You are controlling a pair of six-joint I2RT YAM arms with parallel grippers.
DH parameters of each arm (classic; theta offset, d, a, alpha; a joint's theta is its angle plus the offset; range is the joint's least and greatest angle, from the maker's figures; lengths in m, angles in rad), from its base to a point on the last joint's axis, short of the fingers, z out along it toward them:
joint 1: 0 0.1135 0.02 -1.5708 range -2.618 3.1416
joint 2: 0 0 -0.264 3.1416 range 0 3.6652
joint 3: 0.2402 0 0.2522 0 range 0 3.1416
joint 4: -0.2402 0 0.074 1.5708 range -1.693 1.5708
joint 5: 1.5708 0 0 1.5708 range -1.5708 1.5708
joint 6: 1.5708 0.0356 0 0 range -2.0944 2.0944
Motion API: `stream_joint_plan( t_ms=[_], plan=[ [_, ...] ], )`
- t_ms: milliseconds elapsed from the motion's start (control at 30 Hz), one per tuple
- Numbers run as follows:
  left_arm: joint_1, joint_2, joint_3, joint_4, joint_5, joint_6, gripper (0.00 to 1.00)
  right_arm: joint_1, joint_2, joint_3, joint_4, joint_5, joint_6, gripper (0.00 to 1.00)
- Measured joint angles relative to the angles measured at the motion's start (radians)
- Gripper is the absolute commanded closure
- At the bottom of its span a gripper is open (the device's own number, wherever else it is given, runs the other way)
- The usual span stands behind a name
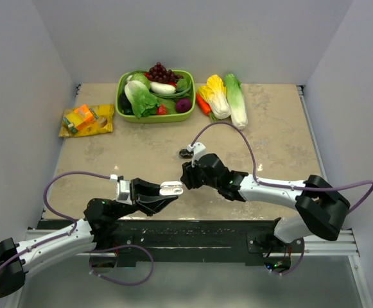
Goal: Insert the wireless bluetooth earbuds into the charging case
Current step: Adjust the earbud at the center of the board, then pick up the earbud from the center of the board.
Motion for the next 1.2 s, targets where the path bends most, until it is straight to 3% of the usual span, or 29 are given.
stream_joint_plan(
  t_ms=[467,1200],
  plan=[
    [0.000,0.010,0.000,0.013,0.000,-0.001,1.00,0.000,0.202,0.114,-0.040,-0.056,-0.049,0.56],
    [0.000,0.018,0.000,0.018,0.000,-0.004,1.00,0.000,0.262,0.158,-0.040,-0.078,-0.082,0.56]
  ],
)
